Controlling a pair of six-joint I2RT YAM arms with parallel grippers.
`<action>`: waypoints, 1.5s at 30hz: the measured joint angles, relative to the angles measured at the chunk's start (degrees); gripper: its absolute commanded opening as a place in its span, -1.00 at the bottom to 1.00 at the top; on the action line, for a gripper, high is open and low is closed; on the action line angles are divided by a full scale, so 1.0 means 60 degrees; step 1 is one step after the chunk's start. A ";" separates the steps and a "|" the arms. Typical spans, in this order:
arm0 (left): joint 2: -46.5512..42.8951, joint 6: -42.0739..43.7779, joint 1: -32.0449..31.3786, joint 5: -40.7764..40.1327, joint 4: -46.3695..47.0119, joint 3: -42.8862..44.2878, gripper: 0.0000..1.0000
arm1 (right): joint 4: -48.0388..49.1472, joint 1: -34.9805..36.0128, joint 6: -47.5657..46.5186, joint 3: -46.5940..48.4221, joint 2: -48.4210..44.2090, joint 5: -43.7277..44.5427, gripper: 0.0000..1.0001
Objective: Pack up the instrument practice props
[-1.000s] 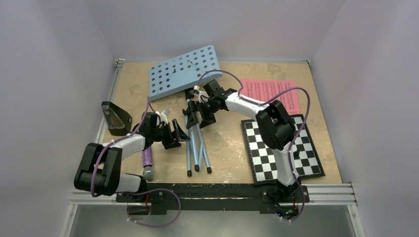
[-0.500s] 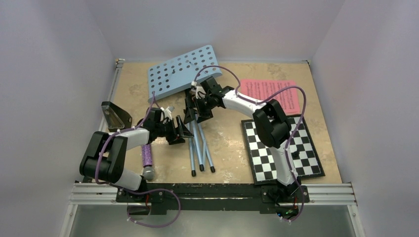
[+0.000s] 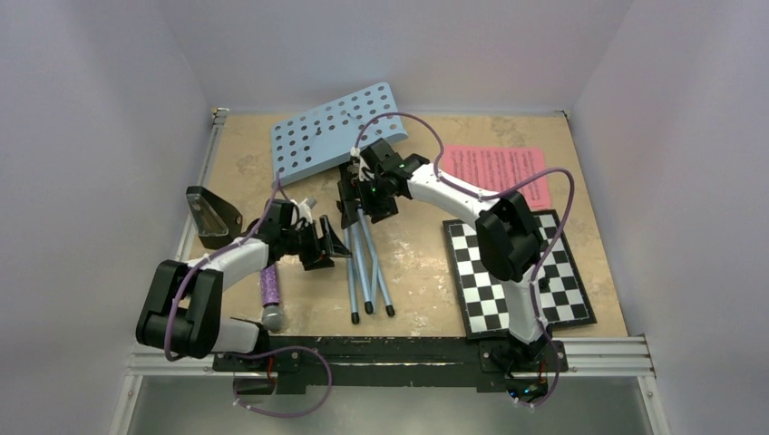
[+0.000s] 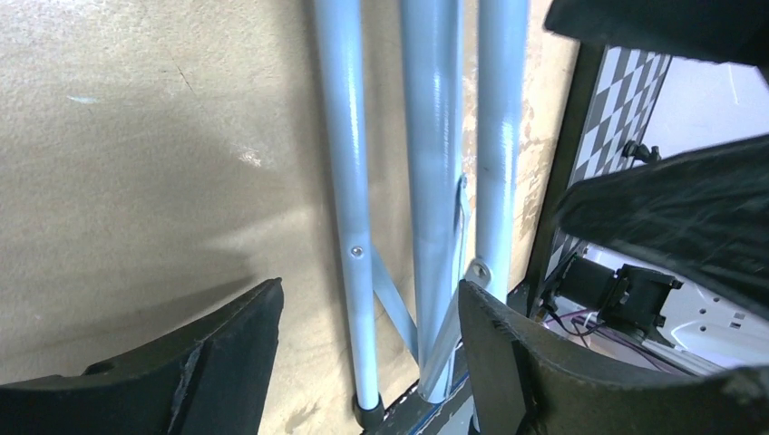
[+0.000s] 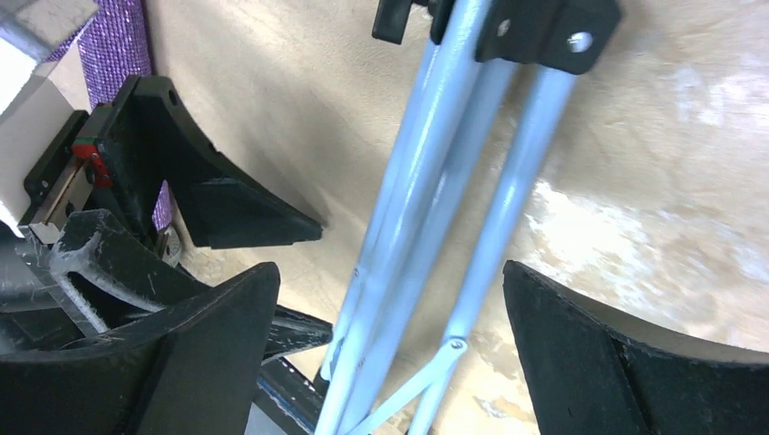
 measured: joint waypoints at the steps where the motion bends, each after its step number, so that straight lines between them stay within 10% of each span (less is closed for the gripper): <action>1: -0.0168 0.0055 0.0000 -0.0015 -0.0109 0.0000 0.52 | -0.0044 -0.0007 -0.0044 0.0000 -0.0138 0.0109 0.97; 17: -0.4433 0.1687 0.0029 -0.0375 -0.3585 0.0707 0.55 | -0.0412 0.0765 0.0368 0.0820 0.1286 0.1399 0.97; 30: -0.6069 0.3891 0.0098 -0.2164 -0.5603 0.3286 0.65 | -0.0856 0.1632 0.1490 0.1319 0.1763 0.4167 -0.99; 45: -0.6630 0.4575 0.0197 -0.2484 -0.6014 0.2991 0.66 | 0.0441 0.1752 0.4903 -0.0656 0.0685 0.3446 -1.00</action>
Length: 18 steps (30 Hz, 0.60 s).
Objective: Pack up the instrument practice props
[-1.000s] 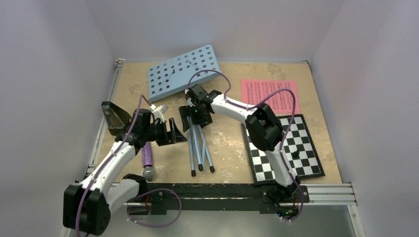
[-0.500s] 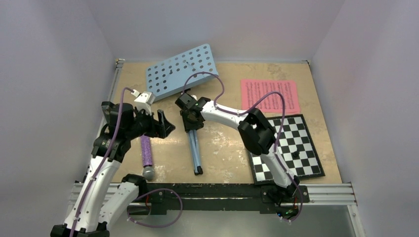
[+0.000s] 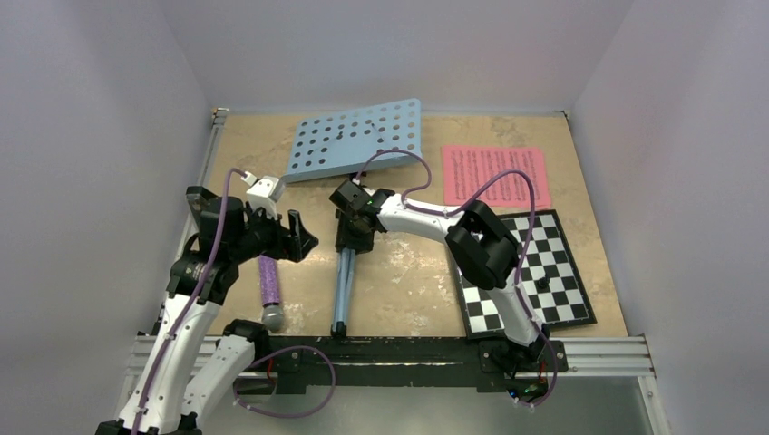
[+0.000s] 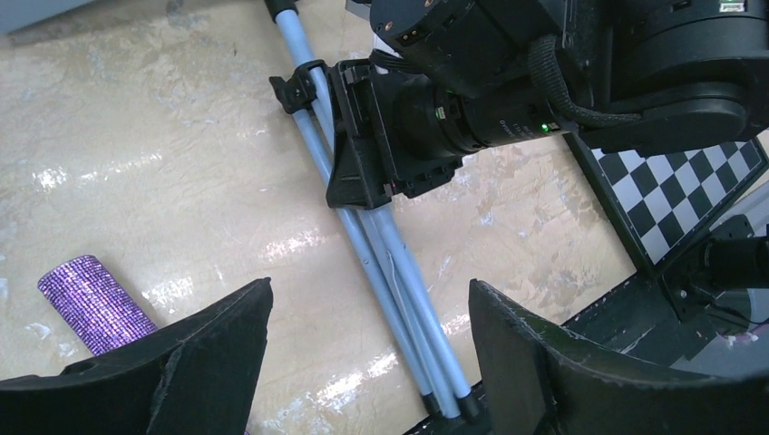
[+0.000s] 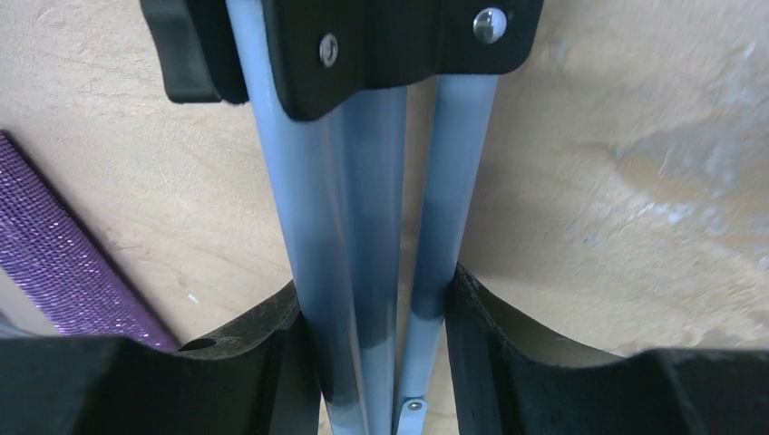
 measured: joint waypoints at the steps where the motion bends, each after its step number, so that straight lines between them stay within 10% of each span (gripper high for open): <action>1: 0.0036 0.0025 0.0000 0.0040 -0.0007 -0.0015 0.66 | -0.0044 0.0004 0.0331 -0.0040 -0.0015 -0.0127 -1.00; 4: 0.0189 0.0171 0.0000 0.0127 0.0018 -0.0011 0.66 | -0.0168 -0.0022 0.0841 -0.0051 -0.0029 -0.0288 -0.77; 7: 0.0328 0.0240 0.0000 0.0168 0.0015 -0.0015 0.69 | -0.0102 -0.0073 0.0721 -0.0051 -0.0026 -0.0372 0.49; 9: 0.0331 0.0262 0.0000 0.0193 0.0015 -0.0011 0.73 | -0.0007 -0.0157 0.0262 -0.0051 -0.0026 -0.0616 0.95; 18: 0.0168 0.0492 0.0000 0.0656 0.0186 -0.0171 0.99 | -0.0113 -0.1800 -0.3985 -0.0670 -0.1592 -0.1967 0.97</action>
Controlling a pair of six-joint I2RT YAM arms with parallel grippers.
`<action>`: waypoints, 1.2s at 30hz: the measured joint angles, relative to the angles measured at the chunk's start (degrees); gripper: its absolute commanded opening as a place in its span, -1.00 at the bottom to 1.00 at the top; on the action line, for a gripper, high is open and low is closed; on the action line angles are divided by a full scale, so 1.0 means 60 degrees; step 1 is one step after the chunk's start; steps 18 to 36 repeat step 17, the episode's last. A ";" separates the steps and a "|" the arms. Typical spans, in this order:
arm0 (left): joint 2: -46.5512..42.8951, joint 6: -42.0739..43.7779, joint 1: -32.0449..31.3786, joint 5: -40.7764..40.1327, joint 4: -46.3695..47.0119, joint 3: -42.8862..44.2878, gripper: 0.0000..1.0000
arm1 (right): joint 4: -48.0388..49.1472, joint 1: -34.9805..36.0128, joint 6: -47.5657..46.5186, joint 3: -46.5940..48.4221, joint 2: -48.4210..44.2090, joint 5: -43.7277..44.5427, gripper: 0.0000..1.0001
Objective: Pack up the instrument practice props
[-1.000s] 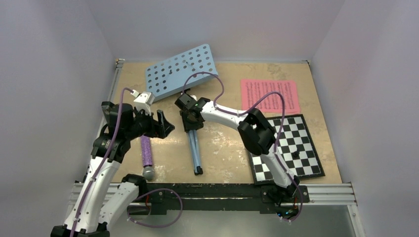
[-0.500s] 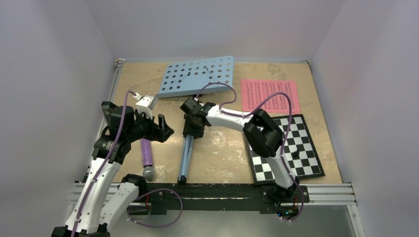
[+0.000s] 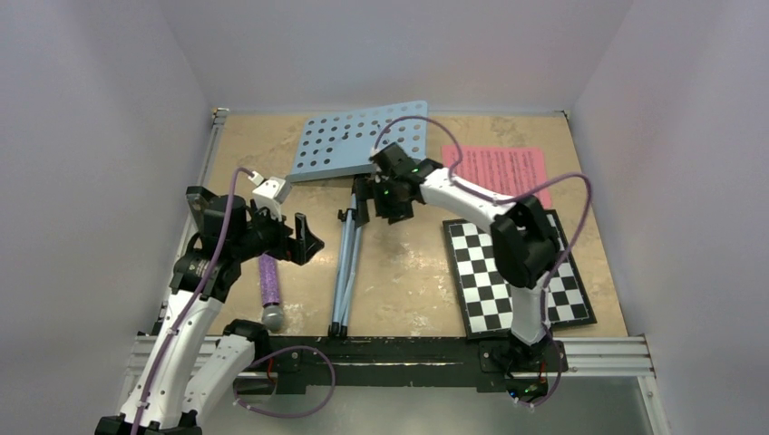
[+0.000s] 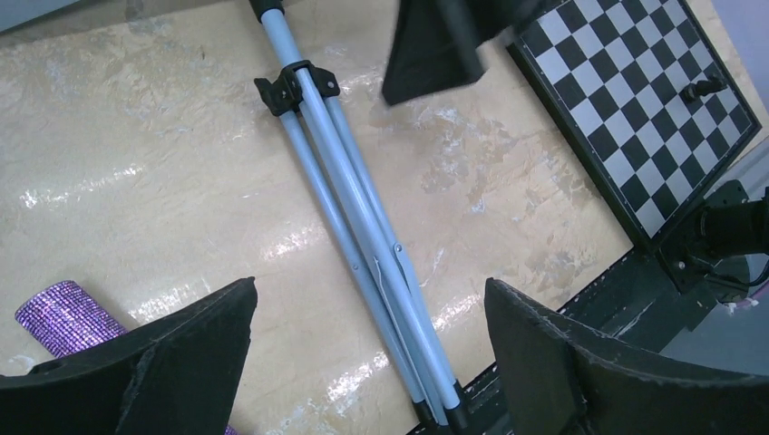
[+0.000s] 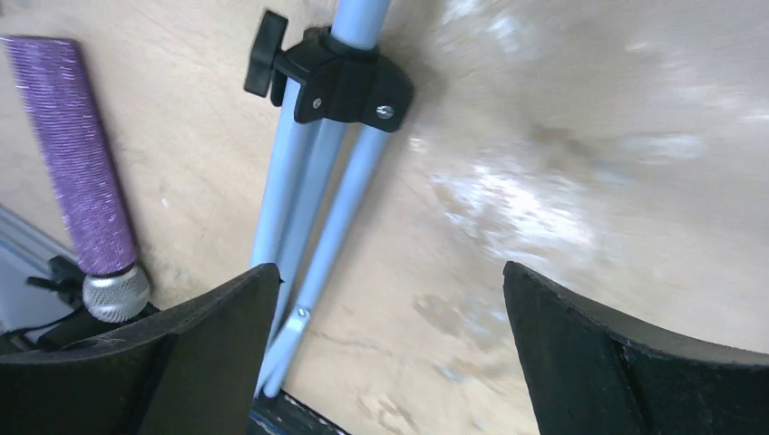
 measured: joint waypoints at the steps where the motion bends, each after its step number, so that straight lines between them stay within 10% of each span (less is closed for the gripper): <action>1: 0.0062 0.0018 0.0000 0.0007 0.0055 0.0000 0.99 | -0.0109 -0.0280 -0.0317 -0.0138 -0.0481 -0.0091 0.97; 16: 0.1650 0.1249 0.0215 -0.1373 0.0834 0.1763 0.99 | 0.0357 -0.1060 -0.4991 0.0641 -0.5992 0.4018 0.97; 36: 0.1756 0.1304 0.0237 -0.1410 0.0900 0.1843 0.99 | 0.0503 -0.1104 -0.5209 0.0710 -0.6094 0.4306 0.97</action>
